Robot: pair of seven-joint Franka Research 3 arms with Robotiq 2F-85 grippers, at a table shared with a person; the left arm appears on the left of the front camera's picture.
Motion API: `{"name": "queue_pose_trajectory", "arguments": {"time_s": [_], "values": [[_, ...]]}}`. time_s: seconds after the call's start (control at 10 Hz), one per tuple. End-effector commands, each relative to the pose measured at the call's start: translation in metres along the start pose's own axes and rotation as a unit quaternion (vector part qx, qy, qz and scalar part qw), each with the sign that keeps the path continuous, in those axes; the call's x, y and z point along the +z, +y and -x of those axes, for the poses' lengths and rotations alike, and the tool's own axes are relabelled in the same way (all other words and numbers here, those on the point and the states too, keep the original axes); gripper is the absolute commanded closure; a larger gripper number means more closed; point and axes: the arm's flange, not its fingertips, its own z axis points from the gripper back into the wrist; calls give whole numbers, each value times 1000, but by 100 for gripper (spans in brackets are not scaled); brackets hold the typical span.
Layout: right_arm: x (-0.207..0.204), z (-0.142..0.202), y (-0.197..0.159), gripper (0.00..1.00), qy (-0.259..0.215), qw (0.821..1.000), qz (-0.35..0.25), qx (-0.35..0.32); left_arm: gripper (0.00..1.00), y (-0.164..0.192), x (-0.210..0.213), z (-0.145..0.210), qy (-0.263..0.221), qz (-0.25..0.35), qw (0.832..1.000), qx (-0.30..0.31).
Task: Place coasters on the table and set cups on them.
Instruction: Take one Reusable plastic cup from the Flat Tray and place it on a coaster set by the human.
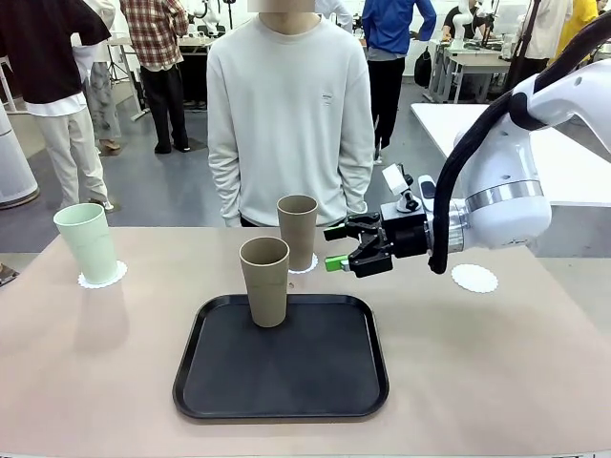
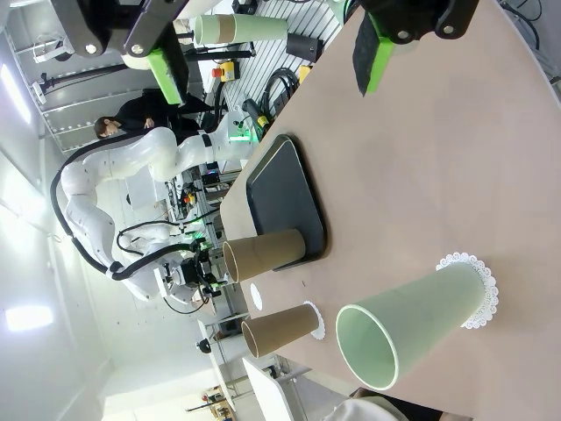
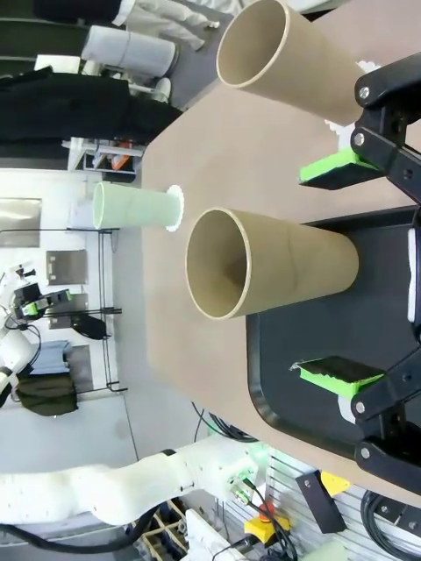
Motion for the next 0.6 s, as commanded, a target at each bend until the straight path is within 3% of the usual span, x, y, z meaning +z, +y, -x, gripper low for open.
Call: {"name": "queue_pose_trajectory", "arguments": {"time_s": [0.0, 0.2, 0.3, 0.5], "values": [[2, -2, 0, 0, -15, 1000, -2, 12, 0, -2, 2, 1, 1, 4, 1000, 0], [2, -1, 0, 0, -4, 1000, -1, 3, 0, -2, 2, 1, 1, 4, 1000, 0], [-11, 10, -7, 0, 0, 1000, -9, 25, 0, -2, 2, 1, 1, 4, 1000, 0], [-36, 27, -18, 0, -2, 1000, 20, 1, 0, -2, 2, 1, 1, 4, 1000, 0]]}}
